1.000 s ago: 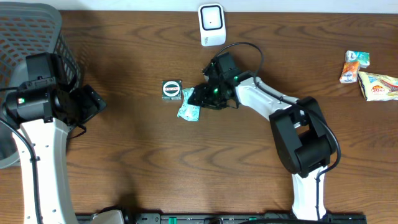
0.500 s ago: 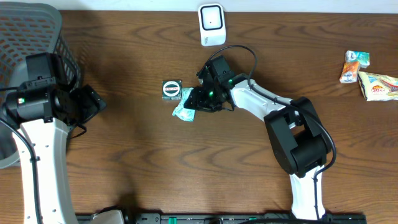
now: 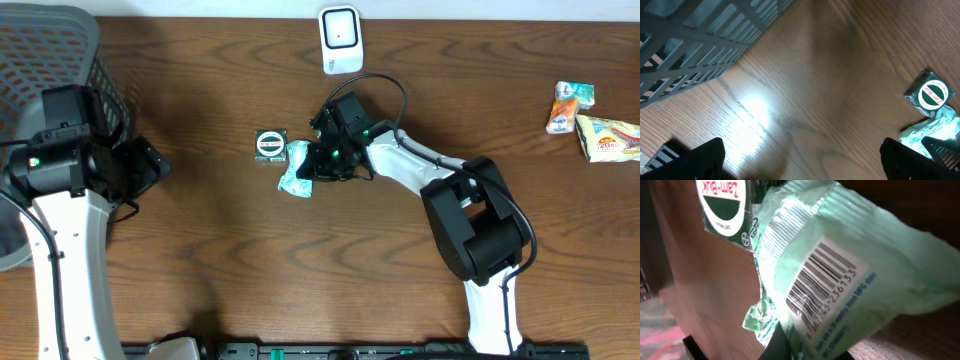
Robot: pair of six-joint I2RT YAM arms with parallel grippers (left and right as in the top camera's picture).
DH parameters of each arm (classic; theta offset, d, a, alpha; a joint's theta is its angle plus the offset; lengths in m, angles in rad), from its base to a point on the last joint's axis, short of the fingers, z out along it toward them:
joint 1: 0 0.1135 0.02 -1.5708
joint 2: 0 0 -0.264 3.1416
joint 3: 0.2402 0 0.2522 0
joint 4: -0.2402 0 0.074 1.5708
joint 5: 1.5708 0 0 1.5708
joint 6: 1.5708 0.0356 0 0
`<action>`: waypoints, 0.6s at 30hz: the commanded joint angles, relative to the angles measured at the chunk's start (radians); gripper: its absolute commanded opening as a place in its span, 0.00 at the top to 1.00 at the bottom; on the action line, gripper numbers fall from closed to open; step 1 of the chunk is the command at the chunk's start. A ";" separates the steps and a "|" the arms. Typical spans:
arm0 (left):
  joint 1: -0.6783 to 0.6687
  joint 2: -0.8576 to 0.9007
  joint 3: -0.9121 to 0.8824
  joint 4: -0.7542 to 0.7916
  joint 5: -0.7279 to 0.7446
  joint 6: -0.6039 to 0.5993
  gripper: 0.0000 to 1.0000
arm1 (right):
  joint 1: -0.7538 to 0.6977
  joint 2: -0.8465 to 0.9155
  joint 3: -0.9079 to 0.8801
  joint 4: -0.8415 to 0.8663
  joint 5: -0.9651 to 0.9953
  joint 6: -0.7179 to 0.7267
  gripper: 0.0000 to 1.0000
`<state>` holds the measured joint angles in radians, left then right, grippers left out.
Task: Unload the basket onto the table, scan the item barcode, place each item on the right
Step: 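Lower the right gripper and grasp the green wipes pack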
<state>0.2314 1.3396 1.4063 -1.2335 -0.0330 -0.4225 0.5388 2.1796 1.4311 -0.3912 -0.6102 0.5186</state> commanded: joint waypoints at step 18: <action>0.003 -0.004 -0.002 -0.005 -0.016 -0.006 0.02 | -0.054 -0.270 -0.003 -0.053 -0.197 -0.561 0.99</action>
<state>0.2310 1.3396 1.4063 -1.2335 -0.0330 -0.4225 0.4816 2.0029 1.4208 -0.4488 -0.7586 0.1040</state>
